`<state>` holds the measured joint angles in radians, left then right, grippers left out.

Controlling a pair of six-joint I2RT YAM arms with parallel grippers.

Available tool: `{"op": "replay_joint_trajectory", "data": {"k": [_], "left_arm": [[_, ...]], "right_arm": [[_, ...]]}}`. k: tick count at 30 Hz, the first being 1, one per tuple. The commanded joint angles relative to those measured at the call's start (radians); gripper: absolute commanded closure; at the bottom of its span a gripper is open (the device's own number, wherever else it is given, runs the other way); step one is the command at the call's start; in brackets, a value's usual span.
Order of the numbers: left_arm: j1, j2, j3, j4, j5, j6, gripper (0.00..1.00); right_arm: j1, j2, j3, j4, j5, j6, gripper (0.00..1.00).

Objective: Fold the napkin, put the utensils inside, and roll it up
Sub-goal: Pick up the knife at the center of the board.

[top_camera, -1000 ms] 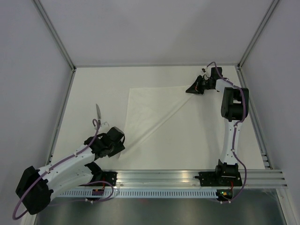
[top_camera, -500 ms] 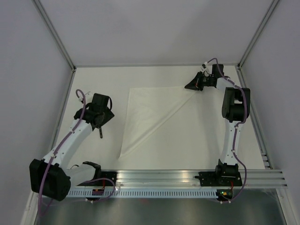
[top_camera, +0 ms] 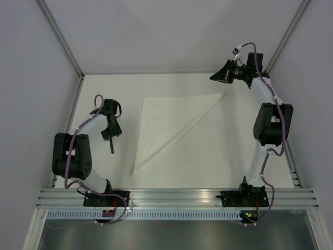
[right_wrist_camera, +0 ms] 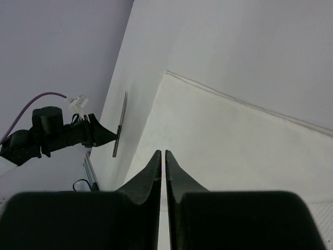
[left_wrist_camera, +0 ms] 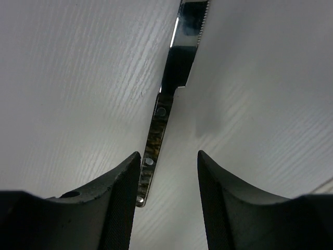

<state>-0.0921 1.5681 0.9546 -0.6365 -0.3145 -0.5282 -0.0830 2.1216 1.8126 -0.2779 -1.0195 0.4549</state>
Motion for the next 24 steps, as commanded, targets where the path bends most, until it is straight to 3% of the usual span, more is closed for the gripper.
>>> {"op": "replay_joint_trajectory", "data": {"k": [1,7,13,19,24], "left_arm": [[0.058,0.033,0.035,0.060,0.041,0.097,0.46],[0.129,0.098,0.027,0.101,0.120,0.152,0.44],[0.144,0.193,0.027,0.138,0.209,0.155,0.50],[0.144,0.219,0.030,0.158,0.273,0.163,0.80],[0.147,0.227,0.053,0.149,0.287,0.159,0.83]], "right_arm": [[-0.046,-0.055,0.010,-0.020,-0.051,-0.034,0.89],[-0.107,-0.078,-0.009,-0.030,-0.080,-0.053,0.89],[-0.144,-0.103,-0.032,-0.061,-0.102,-0.090,0.89],[-0.187,-0.121,-0.051,-0.083,-0.123,-0.108,0.89],[-0.204,-0.124,-0.049,-0.126,-0.129,-0.153,0.89]]}}
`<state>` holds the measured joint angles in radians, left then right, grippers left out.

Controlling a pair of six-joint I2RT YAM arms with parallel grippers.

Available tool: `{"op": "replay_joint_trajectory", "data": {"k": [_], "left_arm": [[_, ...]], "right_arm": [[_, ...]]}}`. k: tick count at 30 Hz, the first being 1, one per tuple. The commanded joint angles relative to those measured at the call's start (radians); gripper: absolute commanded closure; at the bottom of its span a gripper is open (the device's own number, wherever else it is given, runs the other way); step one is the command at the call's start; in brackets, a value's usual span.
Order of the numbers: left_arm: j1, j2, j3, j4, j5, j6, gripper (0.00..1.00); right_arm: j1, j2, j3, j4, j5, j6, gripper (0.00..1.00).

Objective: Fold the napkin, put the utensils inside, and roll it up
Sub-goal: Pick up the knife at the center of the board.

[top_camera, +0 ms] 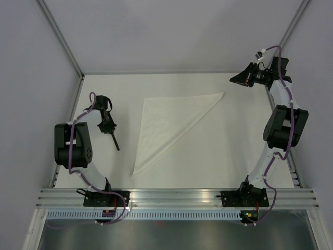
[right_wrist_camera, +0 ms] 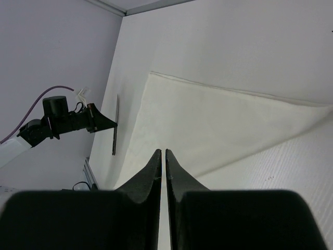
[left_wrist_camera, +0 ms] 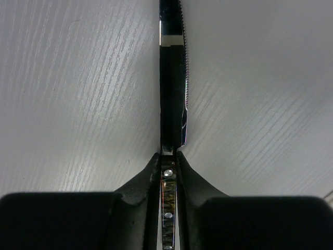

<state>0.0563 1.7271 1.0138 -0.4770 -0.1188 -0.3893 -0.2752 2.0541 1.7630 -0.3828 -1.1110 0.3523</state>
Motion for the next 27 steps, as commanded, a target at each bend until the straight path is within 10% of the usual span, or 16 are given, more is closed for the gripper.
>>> {"op": "replay_joint_trajectory", "data": {"k": [1,17,27], "left_arm": [[-0.003,0.075,0.005,-0.012,0.099,0.021,0.85],[-0.024,-0.046,0.216,-0.041,0.218,0.108,0.98],[-0.442,0.138,0.675,-0.251,0.169,0.234,0.98]], "right_arm": [[-0.012,-0.058,0.003,-0.021,-0.036,-0.050,0.89],[-0.012,-0.055,0.035,-0.107,0.037,-0.138,0.89],[-0.012,-0.034,0.058,-0.212,0.091,-0.249,0.89]]}}
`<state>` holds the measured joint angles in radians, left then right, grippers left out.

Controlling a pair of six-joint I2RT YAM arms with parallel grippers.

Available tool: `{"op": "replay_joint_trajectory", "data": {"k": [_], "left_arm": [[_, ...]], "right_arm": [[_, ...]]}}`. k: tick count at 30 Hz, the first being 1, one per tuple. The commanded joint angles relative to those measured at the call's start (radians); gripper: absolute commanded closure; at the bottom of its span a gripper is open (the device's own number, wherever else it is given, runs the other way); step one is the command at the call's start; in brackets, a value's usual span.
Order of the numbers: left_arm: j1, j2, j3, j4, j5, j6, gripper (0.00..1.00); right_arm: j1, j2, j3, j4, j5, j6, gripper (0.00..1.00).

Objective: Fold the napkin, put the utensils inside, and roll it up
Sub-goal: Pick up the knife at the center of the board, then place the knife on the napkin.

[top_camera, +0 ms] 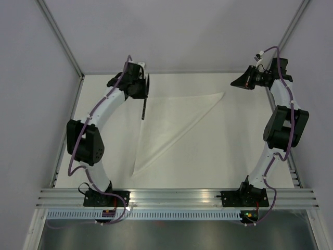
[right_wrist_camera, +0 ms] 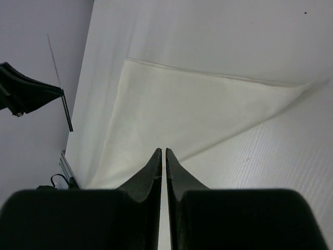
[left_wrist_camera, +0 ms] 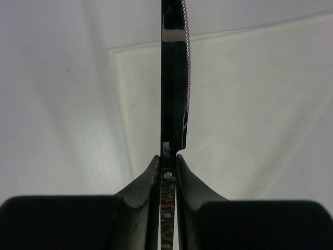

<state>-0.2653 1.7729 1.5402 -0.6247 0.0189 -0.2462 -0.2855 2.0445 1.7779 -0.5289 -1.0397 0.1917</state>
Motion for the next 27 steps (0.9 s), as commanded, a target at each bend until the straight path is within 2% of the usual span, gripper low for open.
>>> {"op": "replay_joint_trajectory", "data": {"k": [1,2,5,8,13,18,27], "left_arm": [[-0.152,0.130,0.197,-0.131,0.036,0.110,0.98],[-0.201,0.213,0.298,-0.154,0.062,0.132,0.98],[-0.262,0.319,0.450,-0.227,0.114,0.223,0.98],[-0.319,0.404,0.515,-0.240,0.144,0.301,0.98],[-0.394,0.461,0.528,-0.233,0.127,0.346,0.98],[-0.426,0.479,0.511,-0.247,0.179,0.363,0.98],[-0.471,0.545,0.477,-0.277,0.111,0.300,0.98]], "right_arm": [[-0.001,-0.024,0.043,-0.083,0.026,-0.131,0.89],[-0.003,-0.024,0.043,-0.101,0.033,-0.150,0.89],[-0.003,-0.021,0.037,-0.160,0.038,-0.220,0.89],[-0.004,-0.015,0.037,-0.218,0.050,-0.287,0.90],[-0.003,-0.015,0.012,-0.230,0.073,-0.314,0.90],[-0.004,0.000,0.003,-0.227,0.067,-0.321,0.90],[-0.003,0.016,-0.008,-0.218,0.064,-0.324,0.91]]}}
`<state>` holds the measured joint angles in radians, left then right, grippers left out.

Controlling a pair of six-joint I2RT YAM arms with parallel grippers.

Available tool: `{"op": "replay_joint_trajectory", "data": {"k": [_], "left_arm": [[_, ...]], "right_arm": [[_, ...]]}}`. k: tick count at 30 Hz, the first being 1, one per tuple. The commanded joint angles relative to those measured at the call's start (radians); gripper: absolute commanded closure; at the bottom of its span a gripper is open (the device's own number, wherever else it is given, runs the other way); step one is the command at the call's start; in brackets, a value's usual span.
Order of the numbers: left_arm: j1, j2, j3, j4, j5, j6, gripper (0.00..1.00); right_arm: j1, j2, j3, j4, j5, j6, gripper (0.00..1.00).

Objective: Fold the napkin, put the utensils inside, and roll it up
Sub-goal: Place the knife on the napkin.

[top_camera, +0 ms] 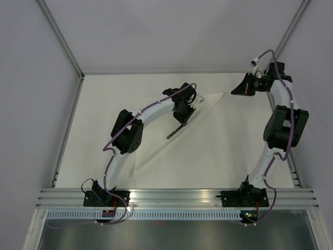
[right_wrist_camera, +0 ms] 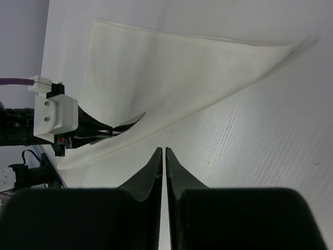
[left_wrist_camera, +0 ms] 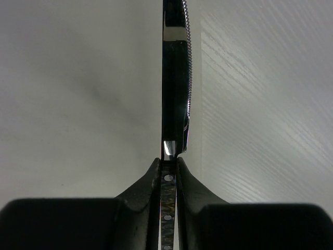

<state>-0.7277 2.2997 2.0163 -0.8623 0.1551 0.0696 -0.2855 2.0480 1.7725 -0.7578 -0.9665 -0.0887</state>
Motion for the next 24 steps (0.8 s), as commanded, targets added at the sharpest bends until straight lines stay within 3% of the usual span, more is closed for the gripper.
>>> {"op": "replay_joint_trajectory", "data": {"k": [1,24], "left_arm": [[-0.009,0.020,-0.008,-0.035,-0.020,-0.025,0.98],[-0.039,0.010,-0.093,0.059,0.006,-0.113,0.98]], "right_arm": [[-0.003,0.011,-0.004,0.011,-0.008,-0.046,0.91],[-0.003,0.015,-0.038,0.000,-0.008,-0.075,0.92]]}}
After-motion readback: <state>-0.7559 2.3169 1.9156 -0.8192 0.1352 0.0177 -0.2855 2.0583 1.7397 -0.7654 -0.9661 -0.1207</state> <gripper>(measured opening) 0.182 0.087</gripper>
